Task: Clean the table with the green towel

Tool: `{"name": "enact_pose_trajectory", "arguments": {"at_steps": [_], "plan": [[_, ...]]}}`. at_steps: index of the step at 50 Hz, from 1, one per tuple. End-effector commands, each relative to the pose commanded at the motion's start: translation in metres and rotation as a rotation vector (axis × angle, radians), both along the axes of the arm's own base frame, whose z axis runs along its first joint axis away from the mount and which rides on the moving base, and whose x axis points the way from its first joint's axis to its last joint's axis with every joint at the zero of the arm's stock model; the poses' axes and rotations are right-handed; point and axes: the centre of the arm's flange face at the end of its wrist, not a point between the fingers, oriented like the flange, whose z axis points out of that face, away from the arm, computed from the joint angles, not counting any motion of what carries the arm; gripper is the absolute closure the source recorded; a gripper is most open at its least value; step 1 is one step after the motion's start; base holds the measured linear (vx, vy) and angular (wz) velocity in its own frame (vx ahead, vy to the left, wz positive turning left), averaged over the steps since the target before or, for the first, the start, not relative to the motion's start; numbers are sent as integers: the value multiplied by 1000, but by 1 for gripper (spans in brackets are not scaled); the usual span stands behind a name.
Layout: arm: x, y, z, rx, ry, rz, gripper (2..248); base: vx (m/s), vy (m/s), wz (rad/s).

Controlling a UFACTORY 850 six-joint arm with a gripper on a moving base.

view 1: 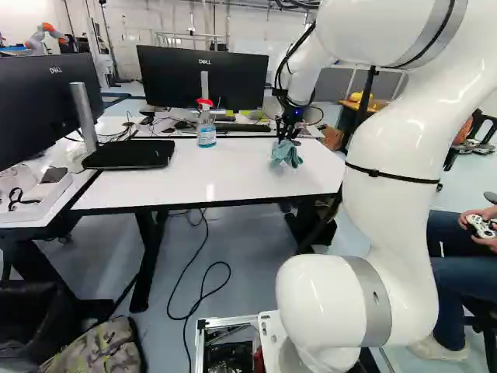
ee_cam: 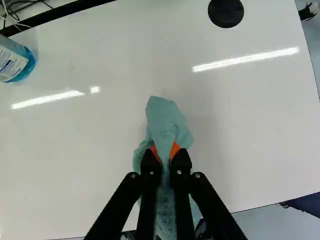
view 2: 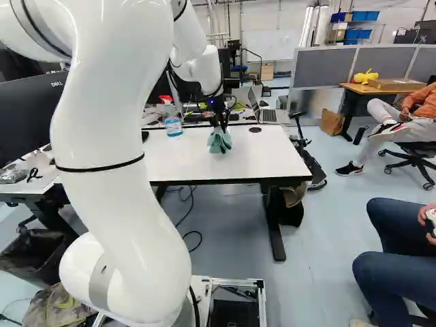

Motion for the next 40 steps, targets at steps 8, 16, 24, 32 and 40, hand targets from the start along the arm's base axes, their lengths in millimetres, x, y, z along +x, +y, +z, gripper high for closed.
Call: {"name": "enact_pose_trajectory", "arguments": {"at_steps": [8, 16, 24, 32, 40], "plan": [[0, -15, 0, 0, -1, -26, 213, 0, 0, 0], [0, -31, 0, -1, -3, -52, 213, 0, 0, 0], [-1, -46, 0, -1, -5, -77, 213, 0, 0, 0], [-1, -61, 0, -1, -6, -102, 213, 0, 0, 0], [-1, -77, 0, -2, -9, -127, 213, 0, 0, 0]]}}
